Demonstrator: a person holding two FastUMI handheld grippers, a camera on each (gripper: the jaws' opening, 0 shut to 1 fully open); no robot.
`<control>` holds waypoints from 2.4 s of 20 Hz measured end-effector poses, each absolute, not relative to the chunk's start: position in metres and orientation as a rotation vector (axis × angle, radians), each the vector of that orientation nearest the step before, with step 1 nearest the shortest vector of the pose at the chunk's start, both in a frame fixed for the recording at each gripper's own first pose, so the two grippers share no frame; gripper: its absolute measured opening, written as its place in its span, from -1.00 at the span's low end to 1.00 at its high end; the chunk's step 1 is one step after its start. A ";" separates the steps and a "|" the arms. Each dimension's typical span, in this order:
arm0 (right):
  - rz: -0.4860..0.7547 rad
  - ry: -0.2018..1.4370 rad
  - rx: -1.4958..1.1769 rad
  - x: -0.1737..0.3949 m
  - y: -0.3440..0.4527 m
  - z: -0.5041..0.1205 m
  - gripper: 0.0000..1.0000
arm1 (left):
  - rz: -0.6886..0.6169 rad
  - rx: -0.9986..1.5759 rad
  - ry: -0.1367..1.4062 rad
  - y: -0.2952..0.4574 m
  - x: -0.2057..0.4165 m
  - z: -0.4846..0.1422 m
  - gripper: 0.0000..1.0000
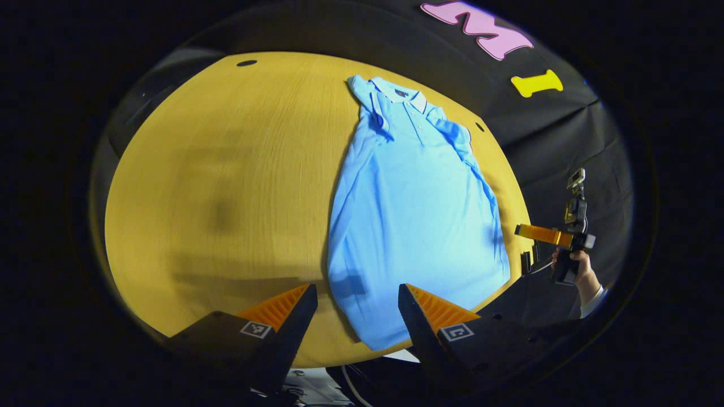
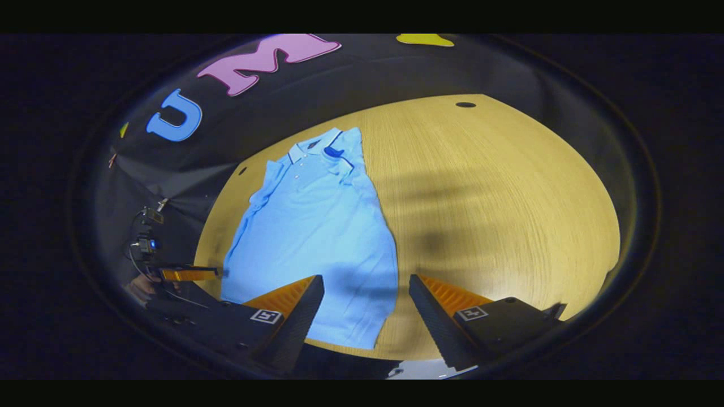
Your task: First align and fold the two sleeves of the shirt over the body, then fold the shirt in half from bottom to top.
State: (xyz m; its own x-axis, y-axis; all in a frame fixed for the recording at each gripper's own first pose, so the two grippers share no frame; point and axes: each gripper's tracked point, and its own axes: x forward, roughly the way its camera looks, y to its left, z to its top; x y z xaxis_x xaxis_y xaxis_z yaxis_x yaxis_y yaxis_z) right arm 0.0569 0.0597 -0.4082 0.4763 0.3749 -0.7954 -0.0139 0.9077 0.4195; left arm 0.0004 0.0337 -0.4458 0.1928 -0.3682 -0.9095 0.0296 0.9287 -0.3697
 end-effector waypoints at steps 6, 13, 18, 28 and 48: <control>0.218 1.114 0.480 0.014 0.065 -0.428 0.86 | -0.324 -0.324 1.389 0.018 -0.028 -0.453 0.84; 0.260 1.296 0.594 -0.013 0.111 -0.449 0.29 | -0.346 -0.335 1.393 -0.007 -0.037 -0.465 0.51; 0.332 1.294 0.671 0.004 0.135 -0.441 -0.90 | -0.379 -0.181 1.343 -0.006 -0.019 -0.467 -0.82; 0.553 0.904 0.827 0.120 0.163 -0.315 -1.00 | -0.427 -0.224 1.056 0.010 0.080 -0.375 -0.87; 0.382 0.792 0.382 0.499 0.113 -0.364 -0.89 | -0.152 -0.204 0.953 -0.016 0.454 -0.426 -0.87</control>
